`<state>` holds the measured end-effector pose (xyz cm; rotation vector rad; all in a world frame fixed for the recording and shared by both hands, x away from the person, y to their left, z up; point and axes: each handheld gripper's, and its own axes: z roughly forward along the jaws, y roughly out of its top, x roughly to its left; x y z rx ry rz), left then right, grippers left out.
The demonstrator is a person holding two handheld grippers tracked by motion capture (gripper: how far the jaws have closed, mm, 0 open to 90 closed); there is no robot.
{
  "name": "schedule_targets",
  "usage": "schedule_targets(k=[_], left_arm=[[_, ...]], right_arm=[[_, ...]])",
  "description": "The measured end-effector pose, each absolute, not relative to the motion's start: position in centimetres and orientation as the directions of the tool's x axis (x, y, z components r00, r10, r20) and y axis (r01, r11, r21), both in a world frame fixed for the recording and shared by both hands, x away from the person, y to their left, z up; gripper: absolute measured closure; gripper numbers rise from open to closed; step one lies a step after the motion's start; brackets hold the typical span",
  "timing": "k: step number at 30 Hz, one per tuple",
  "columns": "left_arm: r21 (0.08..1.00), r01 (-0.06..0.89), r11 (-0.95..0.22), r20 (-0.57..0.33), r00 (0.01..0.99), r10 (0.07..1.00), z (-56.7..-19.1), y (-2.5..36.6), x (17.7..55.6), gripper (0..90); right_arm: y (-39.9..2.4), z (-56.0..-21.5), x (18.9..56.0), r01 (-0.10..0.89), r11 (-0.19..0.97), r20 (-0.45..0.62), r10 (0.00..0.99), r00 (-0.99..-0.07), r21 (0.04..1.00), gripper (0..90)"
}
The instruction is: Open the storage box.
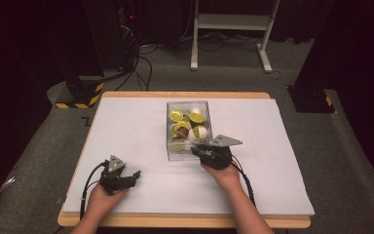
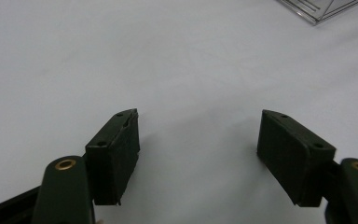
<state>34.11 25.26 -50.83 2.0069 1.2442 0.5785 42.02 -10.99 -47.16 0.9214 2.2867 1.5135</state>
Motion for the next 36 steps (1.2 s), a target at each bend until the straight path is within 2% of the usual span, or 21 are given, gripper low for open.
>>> schedule_targets(k=[3, 8, 13, 20, 24, 32, 36], left_arm=[[0.753, 0.588, -0.297, 0.012, 0.44, 0.898, -50.8, 25.3, 34.1, 29.8], [0.753, 0.588, -0.297, 0.011, 0.44, 0.898, -50.8, 25.3, 34.1, 29.8], [0.753, 0.587, -0.297, 0.011, 0.44, 0.898, -50.8, 25.3, 34.1, 29.8], [0.752, 0.588, -0.298, 0.012, 0.44, 0.898, -50.8, 25.3, 34.1, 29.8], [0.752, 0.587, -0.298, 0.012, 0.44, 0.898, -50.8, 25.3, 34.1, 29.8], [0.752, 0.588, -0.298, 0.012, 0.44, 0.898, -50.8, 25.3, 34.1, 29.8], [0.752, 0.587, -0.298, 0.012, 0.44, 0.898, -50.8, 25.3, 34.1, 29.7]], right_arm=[[-11.0, -47.0, 42.0, 0.357, 0.243, 0.136, 0.626, -0.768, 0.902, 68.2], [-11.3, -46.7, 42.2, 0.344, 0.248, 0.13, 0.611, -0.781, 0.906, 75.6], [-12.0, -46.7, 42.4, 0.365, 0.236, 0.169, 0.583, -0.794, 0.901, 81.4], [-12.5, -46.7, 42.3, 0.355, 0.24, 0.173, 0.555, -0.814, 0.903, 86.4], [-12.6, -46.7, 42.2, 0.339, 0.249, 0.15, 0.561, -0.814, 0.907, 86.7], [-12.0, -47.0, 42.3, 0.351, 0.251, 0.16, 0.562, -0.812, 0.902, 80.7], [-11.9, -47.2, 42.5, 0.353, 0.243, 0.17, 0.552, -0.816, 0.903, 81.0]])
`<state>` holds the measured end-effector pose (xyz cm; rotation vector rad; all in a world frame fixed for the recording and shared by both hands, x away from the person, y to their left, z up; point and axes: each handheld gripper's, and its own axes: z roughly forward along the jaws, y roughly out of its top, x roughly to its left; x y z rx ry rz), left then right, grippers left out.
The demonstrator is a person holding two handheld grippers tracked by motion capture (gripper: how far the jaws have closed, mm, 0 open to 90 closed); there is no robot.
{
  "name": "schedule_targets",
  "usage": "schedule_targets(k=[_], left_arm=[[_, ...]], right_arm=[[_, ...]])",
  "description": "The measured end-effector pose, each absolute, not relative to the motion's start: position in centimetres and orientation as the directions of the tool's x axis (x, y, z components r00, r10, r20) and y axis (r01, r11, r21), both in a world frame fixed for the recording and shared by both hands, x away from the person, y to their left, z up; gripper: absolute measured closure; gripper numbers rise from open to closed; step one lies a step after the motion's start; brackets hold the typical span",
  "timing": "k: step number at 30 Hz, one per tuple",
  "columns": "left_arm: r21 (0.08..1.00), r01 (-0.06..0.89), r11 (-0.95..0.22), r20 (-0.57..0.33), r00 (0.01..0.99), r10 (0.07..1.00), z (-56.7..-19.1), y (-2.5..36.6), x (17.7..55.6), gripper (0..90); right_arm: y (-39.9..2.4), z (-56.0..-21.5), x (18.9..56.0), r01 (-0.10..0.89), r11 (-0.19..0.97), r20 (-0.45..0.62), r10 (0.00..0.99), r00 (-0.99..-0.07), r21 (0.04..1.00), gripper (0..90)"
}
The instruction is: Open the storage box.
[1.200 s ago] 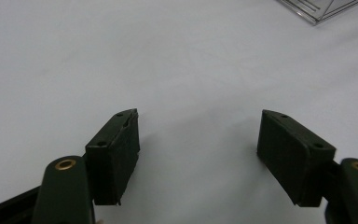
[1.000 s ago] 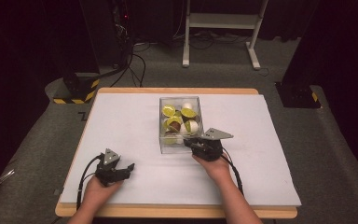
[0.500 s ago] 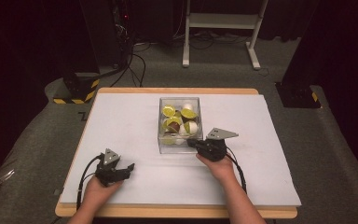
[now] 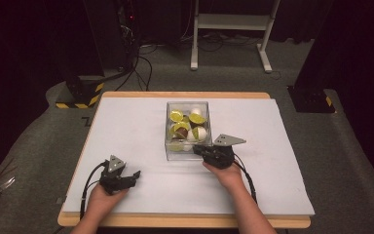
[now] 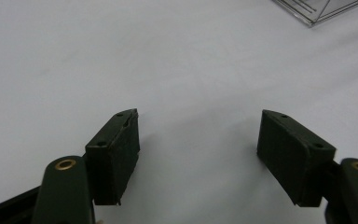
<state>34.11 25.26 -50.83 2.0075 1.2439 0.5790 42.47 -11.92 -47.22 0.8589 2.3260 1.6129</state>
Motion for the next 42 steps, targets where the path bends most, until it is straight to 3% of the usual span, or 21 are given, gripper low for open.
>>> schedule_targets(k=[18, 22, 30, 42], left_arm=[[0.753, 0.589, -0.295, 0.009, 0.439, 0.899, -50.8, 25.2, 34.1, 29.8], [0.752, 0.587, -0.299, 0.013, 0.44, 0.898, -50.8, 25.3, 34.1, 29.7], [0.752, 0.587, -0.298, 0.012, 0.44, 0.898, -50.8, 25.3, 34.1, 29.8], [0.753, 0.588, -0.295, 0.009, 0.439, 0.898, -50.8, 25.2, 34.1, 29.8]], right_arm=[[-13.1, -47.3, 41.5, 0.353, 0.242, 0.194, 0.502, -0.843, 0.904, 87.3], [-12.9, -47.1, 41.3, 0.349, 0.252, 0.178, 0.519, -0.836, 0.902, 86.1], [-11.8, -47.0, 41.7, 0.365, 0.254, 0.198, 0.508, -0.838, 0.896, 75.5], [-12.1, -47.2, 41.8, 0.373, 0.233, 0.236, 0.462, -0.855, 0.898, 81.7]])
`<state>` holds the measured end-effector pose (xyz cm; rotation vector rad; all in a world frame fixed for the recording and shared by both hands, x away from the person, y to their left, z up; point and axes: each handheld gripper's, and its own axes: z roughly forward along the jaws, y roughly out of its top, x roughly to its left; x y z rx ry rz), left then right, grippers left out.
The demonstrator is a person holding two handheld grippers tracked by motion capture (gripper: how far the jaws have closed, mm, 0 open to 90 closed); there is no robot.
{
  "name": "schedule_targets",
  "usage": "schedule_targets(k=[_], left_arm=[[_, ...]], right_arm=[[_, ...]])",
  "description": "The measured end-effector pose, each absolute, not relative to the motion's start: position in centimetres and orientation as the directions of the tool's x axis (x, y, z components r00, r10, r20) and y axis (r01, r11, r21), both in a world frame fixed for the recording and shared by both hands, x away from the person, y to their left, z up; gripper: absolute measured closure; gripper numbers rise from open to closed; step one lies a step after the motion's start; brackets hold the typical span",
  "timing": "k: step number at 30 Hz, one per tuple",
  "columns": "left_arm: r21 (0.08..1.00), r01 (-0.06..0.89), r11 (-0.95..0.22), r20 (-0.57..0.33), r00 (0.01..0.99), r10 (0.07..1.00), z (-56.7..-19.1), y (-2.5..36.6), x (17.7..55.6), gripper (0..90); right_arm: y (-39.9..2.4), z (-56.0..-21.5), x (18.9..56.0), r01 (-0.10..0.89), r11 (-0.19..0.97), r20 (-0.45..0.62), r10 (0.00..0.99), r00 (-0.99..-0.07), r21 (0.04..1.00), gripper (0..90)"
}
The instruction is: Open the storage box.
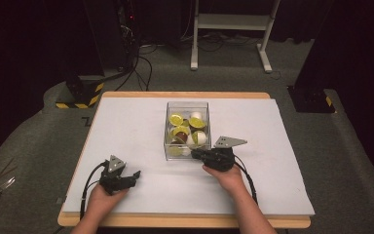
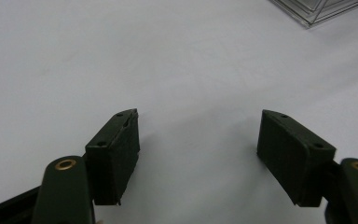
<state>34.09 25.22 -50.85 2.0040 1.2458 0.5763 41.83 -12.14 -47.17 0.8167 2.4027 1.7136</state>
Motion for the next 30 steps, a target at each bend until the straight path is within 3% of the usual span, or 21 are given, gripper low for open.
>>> schedule_targets(k=[30], left_arm=[[0.753, 0.589, -0.294, 0.007, 0.438, 0.899, -50.8, 25.2, 34.1, 29.8]], right_arm=[[-12.8, -47.1, 39.2, 0.363, 0.24, 0.229, 0.449, -0.864, 0.9, 83.7]])
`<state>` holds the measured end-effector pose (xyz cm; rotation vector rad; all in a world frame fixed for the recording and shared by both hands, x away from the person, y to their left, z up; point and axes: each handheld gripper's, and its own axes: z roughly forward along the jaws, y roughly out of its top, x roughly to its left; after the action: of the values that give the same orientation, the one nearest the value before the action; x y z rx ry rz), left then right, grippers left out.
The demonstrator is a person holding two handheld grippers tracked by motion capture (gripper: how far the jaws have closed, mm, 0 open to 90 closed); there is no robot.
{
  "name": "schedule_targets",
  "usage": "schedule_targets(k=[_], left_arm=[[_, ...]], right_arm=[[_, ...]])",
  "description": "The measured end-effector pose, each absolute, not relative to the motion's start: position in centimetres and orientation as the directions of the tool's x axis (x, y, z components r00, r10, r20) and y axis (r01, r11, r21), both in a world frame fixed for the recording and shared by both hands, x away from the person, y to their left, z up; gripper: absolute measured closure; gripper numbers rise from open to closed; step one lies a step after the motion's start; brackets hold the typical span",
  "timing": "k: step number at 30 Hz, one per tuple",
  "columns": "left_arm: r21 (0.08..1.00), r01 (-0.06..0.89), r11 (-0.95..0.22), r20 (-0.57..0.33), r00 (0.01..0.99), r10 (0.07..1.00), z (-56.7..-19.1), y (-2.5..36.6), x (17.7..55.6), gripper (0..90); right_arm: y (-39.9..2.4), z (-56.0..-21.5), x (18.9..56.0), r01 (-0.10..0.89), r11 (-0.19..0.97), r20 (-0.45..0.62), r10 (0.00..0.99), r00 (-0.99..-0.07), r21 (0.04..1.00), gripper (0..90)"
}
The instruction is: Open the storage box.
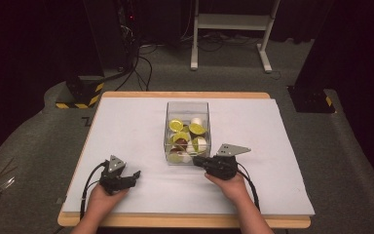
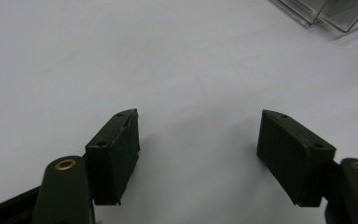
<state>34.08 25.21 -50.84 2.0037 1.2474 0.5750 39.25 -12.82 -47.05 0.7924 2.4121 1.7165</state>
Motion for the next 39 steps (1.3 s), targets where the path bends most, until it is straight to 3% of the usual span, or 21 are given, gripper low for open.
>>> schedule_targets(k=[39], left_arm=[[0.754, 0.588, -0.293, 0.009, 0.437, 0.899, -50.9, 25.2, 34.1, 29.8]], right_arm=[[-13.5, -46.9, 35.0, 0.357, 0.267, 0.224, 0.422, -0.878, 0.895, 85.4]])
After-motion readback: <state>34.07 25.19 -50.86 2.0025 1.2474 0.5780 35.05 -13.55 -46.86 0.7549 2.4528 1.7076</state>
